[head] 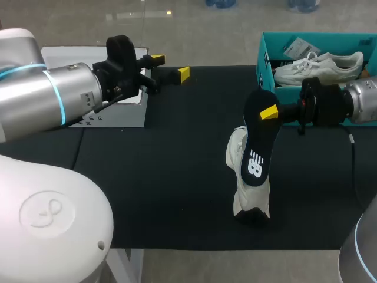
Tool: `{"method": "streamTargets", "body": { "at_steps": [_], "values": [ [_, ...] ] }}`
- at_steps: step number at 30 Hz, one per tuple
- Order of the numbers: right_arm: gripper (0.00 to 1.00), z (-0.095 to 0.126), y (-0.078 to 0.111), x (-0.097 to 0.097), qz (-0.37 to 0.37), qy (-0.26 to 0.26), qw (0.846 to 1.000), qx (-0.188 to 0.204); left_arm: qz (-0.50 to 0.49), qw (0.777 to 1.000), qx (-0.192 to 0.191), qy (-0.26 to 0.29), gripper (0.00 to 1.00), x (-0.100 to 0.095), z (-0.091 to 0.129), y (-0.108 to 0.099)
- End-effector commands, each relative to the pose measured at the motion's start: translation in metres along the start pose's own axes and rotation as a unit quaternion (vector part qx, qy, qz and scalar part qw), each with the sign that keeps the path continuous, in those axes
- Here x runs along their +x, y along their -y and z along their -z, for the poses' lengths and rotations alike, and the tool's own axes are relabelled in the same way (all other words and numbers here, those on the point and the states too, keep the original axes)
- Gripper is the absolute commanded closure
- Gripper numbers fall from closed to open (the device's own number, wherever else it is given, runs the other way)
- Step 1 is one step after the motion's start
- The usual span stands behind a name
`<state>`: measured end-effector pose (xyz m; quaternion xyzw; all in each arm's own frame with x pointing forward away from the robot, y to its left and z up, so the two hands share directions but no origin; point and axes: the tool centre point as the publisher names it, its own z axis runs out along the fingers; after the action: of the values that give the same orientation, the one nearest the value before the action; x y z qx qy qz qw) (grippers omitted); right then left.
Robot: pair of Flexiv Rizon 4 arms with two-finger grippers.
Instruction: Take the shoe out of the shoebox, open the shoe tongue, remove and reinsert the insole, then place the shoe into the shoebox
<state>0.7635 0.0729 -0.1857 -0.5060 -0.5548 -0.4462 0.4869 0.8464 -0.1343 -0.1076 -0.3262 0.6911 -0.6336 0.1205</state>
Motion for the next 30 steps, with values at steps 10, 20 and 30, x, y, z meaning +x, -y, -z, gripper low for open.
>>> {"method": "streamTargets", "body": {
  "at_steps": [10, 20, 30],
  "values": [
    [1.0, 0.0, 0.001, 0.0, 0.0, 0.001, 1.0, -0.001, 0.055, 0.997, 0.046, -0.038, 0.0, -0.004, 0.006, -0.006],
    [1.0, 0.0, 0.001, 0.0, 0.0, 0.001, 1.0, -0.001, 0.078, 0.994, 0.063, -0.05, 0.0, -0.005, 0.01, -0.008],
    [1.0, 0.0, 0.001, 0.0, 0.0, 0.001, 1.0, -0.001, 0.076, 0.994, 0.065, -0.053, 0.0, 0.002, 0.01, -0.003]
  ]
}}
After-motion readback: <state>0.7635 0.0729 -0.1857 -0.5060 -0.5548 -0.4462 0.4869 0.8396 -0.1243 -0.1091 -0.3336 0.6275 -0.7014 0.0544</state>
